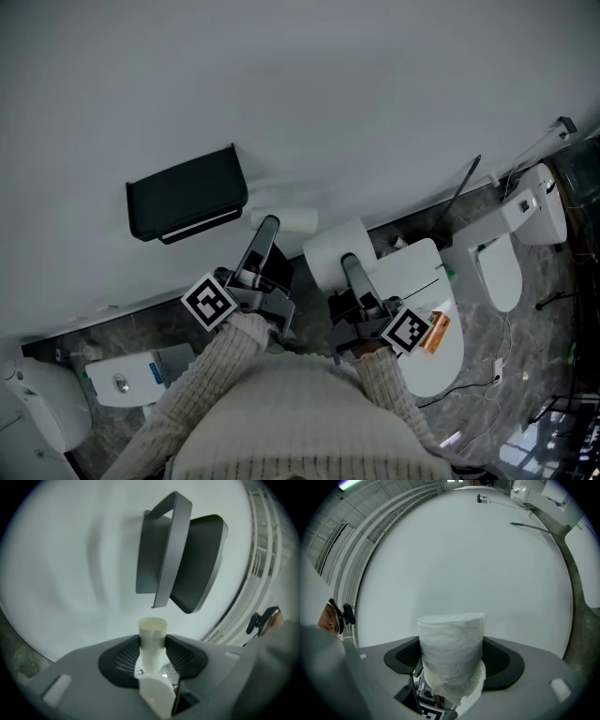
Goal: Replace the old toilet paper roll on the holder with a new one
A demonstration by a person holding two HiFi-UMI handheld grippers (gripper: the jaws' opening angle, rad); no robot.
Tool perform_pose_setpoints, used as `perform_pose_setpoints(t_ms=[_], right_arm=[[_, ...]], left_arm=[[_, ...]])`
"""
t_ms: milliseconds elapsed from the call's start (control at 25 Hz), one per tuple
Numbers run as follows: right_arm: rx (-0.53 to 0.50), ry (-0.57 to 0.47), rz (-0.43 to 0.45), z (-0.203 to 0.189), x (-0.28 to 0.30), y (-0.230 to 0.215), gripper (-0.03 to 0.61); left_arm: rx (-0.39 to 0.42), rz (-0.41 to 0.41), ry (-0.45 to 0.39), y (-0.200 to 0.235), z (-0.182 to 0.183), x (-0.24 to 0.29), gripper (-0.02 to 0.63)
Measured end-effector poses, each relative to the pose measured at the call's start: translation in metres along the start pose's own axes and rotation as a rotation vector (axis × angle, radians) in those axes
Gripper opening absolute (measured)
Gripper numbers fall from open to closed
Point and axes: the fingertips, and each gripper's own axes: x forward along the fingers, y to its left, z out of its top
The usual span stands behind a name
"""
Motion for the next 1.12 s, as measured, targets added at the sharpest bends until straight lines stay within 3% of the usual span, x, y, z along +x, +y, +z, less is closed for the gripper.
perform_pose_setpoints(t_ms=[680,1120], right_arm=[[0.003,-0.034,0.040,0.008,0.016,0.007,0.393],[0.050,0.044,0.087,-0.022,0.064,0.012,0.393]], left_arm=[[0.017,0.055,-0.065,0.003,0.017,-0.047,0.161],[0.024,0.085,-0.159,0.004,0.042,-0.085,0.161]])
